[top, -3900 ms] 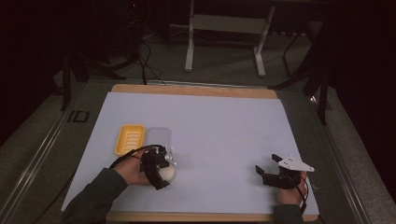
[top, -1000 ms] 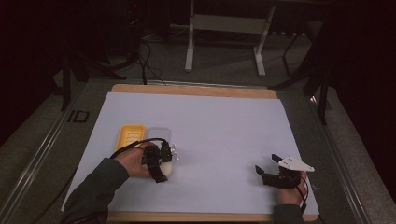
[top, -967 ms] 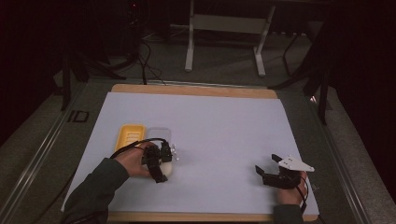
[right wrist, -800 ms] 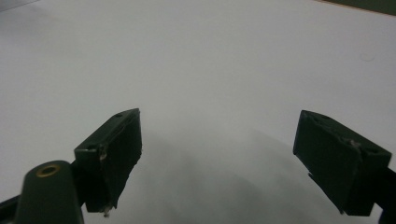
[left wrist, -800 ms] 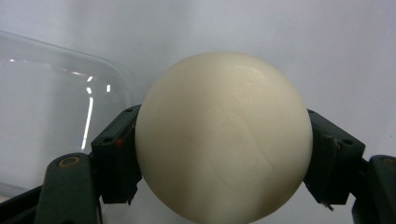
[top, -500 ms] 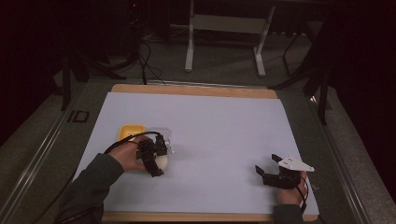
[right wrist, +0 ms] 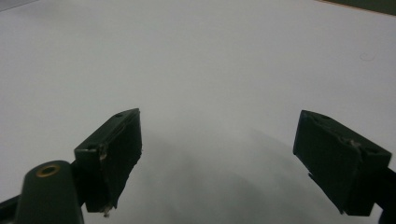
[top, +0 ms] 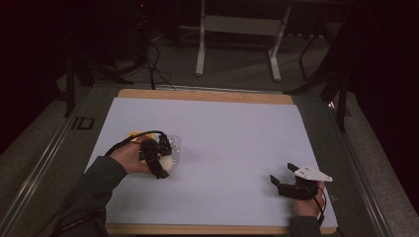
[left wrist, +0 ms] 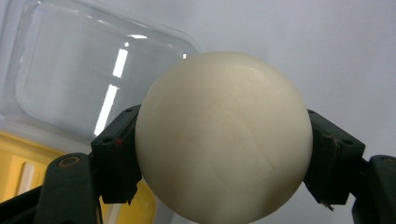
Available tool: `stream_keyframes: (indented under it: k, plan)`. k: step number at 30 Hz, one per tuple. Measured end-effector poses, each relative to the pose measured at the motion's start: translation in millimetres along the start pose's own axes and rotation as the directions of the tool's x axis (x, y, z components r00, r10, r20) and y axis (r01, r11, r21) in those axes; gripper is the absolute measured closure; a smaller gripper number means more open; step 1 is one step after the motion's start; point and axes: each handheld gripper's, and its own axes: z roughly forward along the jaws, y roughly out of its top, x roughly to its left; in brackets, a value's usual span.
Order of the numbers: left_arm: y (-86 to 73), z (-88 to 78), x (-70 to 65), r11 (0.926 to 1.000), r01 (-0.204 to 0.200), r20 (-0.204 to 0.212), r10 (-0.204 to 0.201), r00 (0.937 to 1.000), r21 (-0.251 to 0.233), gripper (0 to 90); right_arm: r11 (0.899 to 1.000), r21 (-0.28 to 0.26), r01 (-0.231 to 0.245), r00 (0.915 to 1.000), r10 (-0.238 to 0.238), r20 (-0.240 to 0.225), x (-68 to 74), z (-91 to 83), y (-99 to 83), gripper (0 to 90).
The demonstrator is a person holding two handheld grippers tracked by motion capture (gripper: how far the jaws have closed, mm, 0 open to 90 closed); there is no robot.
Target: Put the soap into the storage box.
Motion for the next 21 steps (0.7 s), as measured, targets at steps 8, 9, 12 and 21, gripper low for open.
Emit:
stream_keyframes:
  k: [8, 9, 12, 21]
  plan:
    - [-1.8, -3.2, 9.5, 0.9995, 0.031, 0.001, -0.031, 0.9995, 0.004, 25.1, 1.0, 0.0, 0.0, 1.0, 0.0, 0.0, 0.0, 0.0, 0.0, 15.3]
    - [-2.2, -3.9, 10.6, 0.9994, 0.034, 0.001, -0.034, 0.9994, 0.002, 25.1, 1.0, -0.001, 0.001, 1.0, -0.001, -0.001, -0.1, 0.1, 0.0, 15.3]
    - [-3.4, -5.5, 13.9, 0.9988, 0.049, 0.001, -0.049, 0.9988, -0.006, 25.1, 1.0, -0.001, 0.001, 1.0, -0.001, 0.0, 0.0, 0.0, 0.0, 15.3]
    - [-7.0, -9.5, 23.7, 0.9961, 0.087, -0.002, -0.087, 0.9962, -0.014, 25.1, 1.0, -0.001, 0.001, 1.0, -0.001, -0.001, -0.1, 0.0, 0.0, 15.3]
